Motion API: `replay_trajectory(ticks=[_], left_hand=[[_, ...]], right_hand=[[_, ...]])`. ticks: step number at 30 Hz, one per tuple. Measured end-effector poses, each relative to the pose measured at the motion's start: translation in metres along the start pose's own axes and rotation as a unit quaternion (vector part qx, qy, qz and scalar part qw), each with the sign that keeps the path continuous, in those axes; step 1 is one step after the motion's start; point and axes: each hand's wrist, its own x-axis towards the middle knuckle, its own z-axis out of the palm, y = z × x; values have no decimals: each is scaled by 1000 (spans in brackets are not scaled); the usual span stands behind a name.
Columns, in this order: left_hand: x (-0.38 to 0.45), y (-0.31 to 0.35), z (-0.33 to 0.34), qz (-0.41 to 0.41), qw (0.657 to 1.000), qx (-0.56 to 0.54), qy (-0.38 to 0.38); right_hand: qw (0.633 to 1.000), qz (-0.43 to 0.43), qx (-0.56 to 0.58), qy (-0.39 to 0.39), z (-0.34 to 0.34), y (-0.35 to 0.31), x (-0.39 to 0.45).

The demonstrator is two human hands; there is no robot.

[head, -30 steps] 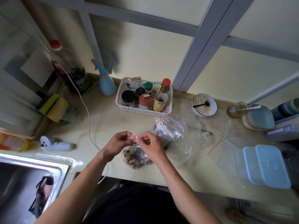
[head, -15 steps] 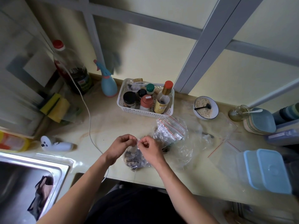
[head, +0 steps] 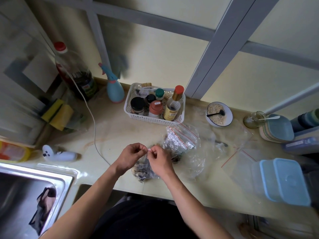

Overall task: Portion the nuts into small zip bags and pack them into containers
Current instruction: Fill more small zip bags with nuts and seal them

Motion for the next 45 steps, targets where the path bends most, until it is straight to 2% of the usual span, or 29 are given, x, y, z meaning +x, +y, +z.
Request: replay_trajectory(ticks=[9,14,18,24,27,32,37,41,45], left_hand=[[2,0,3,7,999,6,41],[3,2,-2,-2,999,37,-8],[4,4,0,32,996,88,5],[2,3,6,22,997,78,3],[-1,3,4,62,993,100,-1],[-3,0,3,83,990,108,27],[-2,-1,3,68,992,97,48],[-4,2,5,53,994,86,30],[-2,1,3,74,988,138,7]], right_hand=[[999,29,37,3,-4,1,1],[999,15,50,0,-4,5,-1],[998,24,53,-6,-4,5,-2],[1000,0,1,-2,-4,5,-3],[1000,4,-18,-7,-5,5,-4],[1000,18,10,-4,-4,3,-4],[999,30,22,-12,-7,3,-5],[1000,2,-14,-3,-8,4,-8],[999,7,-36,-2,-7,4,-10]])
